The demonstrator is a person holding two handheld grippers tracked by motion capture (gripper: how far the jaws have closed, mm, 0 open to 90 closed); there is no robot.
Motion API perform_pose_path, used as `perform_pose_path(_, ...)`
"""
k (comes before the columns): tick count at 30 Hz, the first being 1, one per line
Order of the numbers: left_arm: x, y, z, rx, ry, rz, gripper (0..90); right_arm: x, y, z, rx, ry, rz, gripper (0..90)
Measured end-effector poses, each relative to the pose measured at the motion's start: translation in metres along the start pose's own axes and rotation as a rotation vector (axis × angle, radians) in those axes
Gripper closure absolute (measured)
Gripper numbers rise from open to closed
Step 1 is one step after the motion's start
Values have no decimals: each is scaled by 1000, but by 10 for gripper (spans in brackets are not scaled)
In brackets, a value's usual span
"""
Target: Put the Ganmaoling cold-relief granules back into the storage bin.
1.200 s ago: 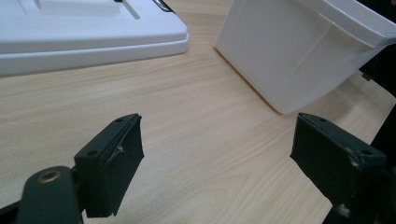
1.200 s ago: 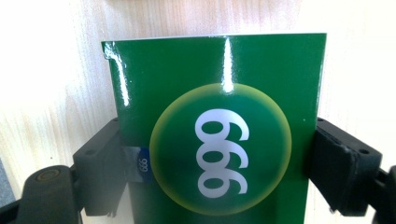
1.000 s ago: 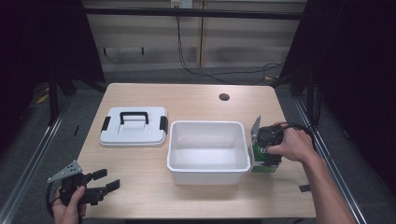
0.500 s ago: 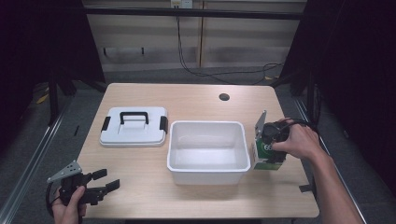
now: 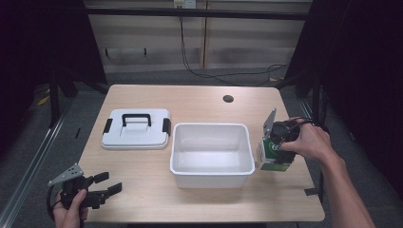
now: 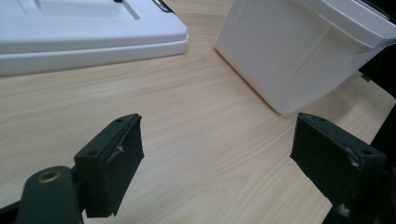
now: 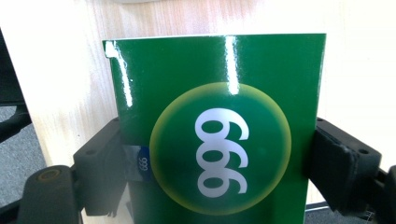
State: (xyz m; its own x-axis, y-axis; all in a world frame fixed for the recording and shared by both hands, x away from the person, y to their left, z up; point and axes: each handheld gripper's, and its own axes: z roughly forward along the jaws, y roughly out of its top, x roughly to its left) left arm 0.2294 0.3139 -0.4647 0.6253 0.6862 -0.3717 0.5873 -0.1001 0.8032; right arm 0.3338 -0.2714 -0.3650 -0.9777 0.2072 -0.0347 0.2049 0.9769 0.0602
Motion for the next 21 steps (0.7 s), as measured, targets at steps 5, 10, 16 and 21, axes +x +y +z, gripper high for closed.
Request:
perform_pose_path(5, 0, 0, 0, 1, 0, 1, 164, 2, -2, -6, -4, -4, 14, 158)
perform_pose_path(10, 0, 0, 0, 0, 1, 0, 164, 2, -3, -17, -6, -13, 15, 158)
perform_pose_path(16, 0, 0, 0, -1, -3, 0, 164, 2, -4, -30, -6, -16, 17, 158)
perform_pose_path(21, -1, 0, 0, -1, -2, 0, 164, 3, -5, -38, -3, -21, 22, 158)
